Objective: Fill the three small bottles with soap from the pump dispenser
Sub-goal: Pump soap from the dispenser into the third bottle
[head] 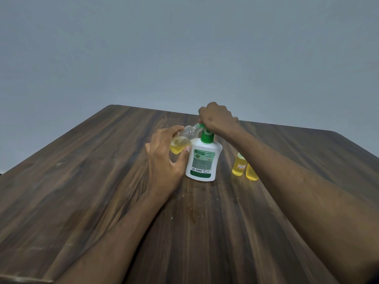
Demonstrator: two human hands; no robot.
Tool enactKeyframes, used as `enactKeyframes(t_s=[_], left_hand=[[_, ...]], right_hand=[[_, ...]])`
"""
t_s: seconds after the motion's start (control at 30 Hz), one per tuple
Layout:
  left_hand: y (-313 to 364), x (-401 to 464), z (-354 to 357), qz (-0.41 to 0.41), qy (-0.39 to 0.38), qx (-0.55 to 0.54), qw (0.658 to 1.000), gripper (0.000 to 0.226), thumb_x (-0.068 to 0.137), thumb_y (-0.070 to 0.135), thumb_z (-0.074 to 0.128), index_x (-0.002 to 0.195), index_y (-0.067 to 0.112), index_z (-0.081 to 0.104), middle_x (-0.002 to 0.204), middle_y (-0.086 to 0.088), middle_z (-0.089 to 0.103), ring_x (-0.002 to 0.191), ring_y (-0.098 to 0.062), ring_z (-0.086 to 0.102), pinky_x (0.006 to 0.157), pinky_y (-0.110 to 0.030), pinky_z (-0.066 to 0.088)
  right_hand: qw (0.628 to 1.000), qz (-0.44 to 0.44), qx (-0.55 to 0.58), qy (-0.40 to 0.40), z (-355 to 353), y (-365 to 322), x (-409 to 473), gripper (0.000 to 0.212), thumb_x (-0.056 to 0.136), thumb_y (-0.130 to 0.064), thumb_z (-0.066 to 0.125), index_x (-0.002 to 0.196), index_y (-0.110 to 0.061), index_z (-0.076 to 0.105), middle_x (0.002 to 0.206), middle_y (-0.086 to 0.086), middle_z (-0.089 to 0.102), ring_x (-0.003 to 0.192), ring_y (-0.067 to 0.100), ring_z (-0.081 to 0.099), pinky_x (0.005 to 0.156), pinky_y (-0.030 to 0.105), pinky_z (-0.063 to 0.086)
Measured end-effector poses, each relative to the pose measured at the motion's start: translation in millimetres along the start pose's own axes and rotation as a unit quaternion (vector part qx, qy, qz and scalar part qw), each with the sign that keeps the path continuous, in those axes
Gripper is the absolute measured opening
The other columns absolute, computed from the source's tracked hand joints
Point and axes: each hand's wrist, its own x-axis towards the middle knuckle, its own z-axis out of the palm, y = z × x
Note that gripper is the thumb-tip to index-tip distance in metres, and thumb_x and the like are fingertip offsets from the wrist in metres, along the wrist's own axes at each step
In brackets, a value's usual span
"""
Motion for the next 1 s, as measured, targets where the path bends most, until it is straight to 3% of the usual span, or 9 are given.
enactKeyframes(t_s=[0.37,0.5,0.63,0.73,0.87,1.0], left_hand=[[-0.7,0.1,0.6,-0.002,-0.002,-0.005,1.000,0.040,0.091,0.029,0.076,0.129,0.020,0.068,0.121,0.009,0.065,0.113,-0.011,0.062,0.093,-0.040,0.041],[-0.3,-0.2,0.5,-0.001,0.000,-0.005,1.000,0.041,0.091,0.030,0.075,0.130,0.020,0.068,0.121,0.009,0.065,0.112,-0.008,0.060,0.092,-0.037,0.040],[0.1,-0.3,0.0,0.001,0.000,-0.004,1.000,0.041,0.091,0.030,0.076,0.129,0.020,0.068,0.121,0.008,0.066,0.112,-0.009,0.060,0.092,-0.037,0.040],[-0.6,-0.5,0.4,-0.002,0.000,-0.006,1.000,0.041,0.091,0.029,0.076,0.130,0.020,0.068,0.121,0.008,0.065,0.112,-0.009,0.060,0.092,-0.037,0.041],[-0.8,-0.5,0.1,0.001,-0.002,-0.001,1.000,0.040,0.091,0.030,0.076,0.129,0.020,0.068,0.121,0.007,0.066,0.112,-0.010,0.060,0.092,-0.036,0.040],[-0.1,-0.1,0.3,-0.001,0.001,-0.003,1.000,0.040,0.091,0.029,0.076,0.129,0.019,0.068,0.120,0.008,0.065,0.112,-0.009,0.060,0.092,-0.034,0.039]], right_hand=[[1.000,0.006,-0.013,0.004,-2.1,-1.9,-1.5,0.016,0.091,-0.025,0.039,0.086,-0.016,0.051,0.087,0.003,0.058,0.084,0.027,0.051,0.093,0.046,0.035],[1.000,0.002,-0.005,0.009,-2.7,-3.0,-2.9,0.024,0.089,-0.026,0.039,0.094,-0.013,0.059,0.092,0.004,0.064,0.085,0.027,0.053,0.095,0.046,0.035],[1.000,0.008,-0.017,0.005,-1.9,-2.7,-3.7,0.017,0.091,-0.026,0.039,0.085,-0.015,0.051,0.084,0.002,0.055,0.080,0.026,0.050,0.093,0.046,0.035],[1.000,-0.001,-0.012,0.018,-2.5,-3.5,-4.0,0.024,0.090,-0.026,0.039,0.095,-0.013,0.058,0.089,0.004,0.061,0.079,0.025,0.051,0.096,0.047,0.035],[0.999,0.000,-0.032,0.016,-3.8,-3.8,-3.9,0.017,0.093,-0.026,0.039,0.091,-0.014,0.051,0.080,0.001,0.050,0.072,0.021,0.044,0.093,0.046,0.033],[1.000,0.001,-0.011,0.023,-4.4,-3.6,-2.2,0.020,0.092,-0.026,0.039,0.092,-0.013,0.054,0.084,0.002,0.053,0.074,0.021,0.046,0.090,0.045,0.033]])
